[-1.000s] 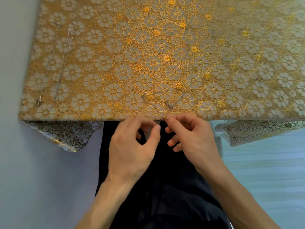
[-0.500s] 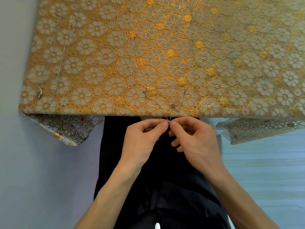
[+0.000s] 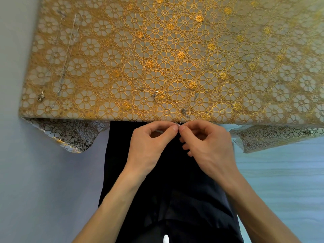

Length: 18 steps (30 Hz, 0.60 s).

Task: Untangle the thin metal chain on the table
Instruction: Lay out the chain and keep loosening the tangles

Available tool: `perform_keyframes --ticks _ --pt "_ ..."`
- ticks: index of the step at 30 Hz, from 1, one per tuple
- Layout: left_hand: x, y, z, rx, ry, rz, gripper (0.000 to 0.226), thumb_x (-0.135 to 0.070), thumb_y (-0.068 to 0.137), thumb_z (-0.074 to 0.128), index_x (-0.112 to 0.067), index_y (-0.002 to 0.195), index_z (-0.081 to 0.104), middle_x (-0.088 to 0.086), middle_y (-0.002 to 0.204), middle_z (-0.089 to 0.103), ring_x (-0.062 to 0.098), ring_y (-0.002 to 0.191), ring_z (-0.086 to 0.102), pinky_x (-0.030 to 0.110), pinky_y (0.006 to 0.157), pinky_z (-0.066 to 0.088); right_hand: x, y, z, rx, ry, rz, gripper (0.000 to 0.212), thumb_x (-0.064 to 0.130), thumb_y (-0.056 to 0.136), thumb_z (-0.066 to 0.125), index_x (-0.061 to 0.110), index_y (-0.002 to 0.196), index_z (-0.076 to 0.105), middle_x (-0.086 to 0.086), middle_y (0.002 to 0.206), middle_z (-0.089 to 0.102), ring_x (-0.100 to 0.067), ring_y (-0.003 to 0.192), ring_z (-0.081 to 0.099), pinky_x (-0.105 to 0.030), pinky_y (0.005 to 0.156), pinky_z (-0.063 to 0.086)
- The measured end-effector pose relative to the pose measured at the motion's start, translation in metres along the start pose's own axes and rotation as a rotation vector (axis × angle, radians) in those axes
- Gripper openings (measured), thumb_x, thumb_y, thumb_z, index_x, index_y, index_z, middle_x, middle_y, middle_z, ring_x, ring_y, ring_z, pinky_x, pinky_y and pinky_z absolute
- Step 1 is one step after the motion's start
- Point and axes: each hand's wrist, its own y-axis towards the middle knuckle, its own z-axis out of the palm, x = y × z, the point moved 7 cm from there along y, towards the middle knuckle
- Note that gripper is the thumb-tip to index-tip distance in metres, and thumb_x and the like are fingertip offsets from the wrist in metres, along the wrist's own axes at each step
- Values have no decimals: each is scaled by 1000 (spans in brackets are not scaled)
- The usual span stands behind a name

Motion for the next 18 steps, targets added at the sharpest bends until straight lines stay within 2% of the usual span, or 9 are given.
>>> perform_keyframes --ticks 4,10,14,18 --pt "0 -1 0 0 -12 -4 4 -22 86 77 -20 84 80 -9 70 72 8 71 63 28 75 48 0 -1 0 13 -24 -11 10 28 89 70 28 80 74 12 69 73 -12 67 71 -48 70 60" --pt "-1 0 0 0 38 11 5 -22 86 77 -21 83 80 -10 69 72 6 70 64 25 76 50 1 -2 0 33 -42 -24 10 29 89 69 28 80 74 11 70 73 -12 67 71 -47 70 61" --pt "-2 0 1 31 28 -3 6 -22 87 75 -21 82 79 -14 64 70 -1 65 61 12 66 43 1 -2 0 32 -72 -44 10 28 90 69 28 81 73 12 68 71 -11 66 70 -46 67 60" --pt "-3 2 1 26 56 8 9 -20 85 77 -23 77 79 -11 71 73 0 71 64 15 72 47 1 -3 0 35 -97 -58 9 27 91 68 28 82 72 14 68 71 -11 66 70 -44 65 60"
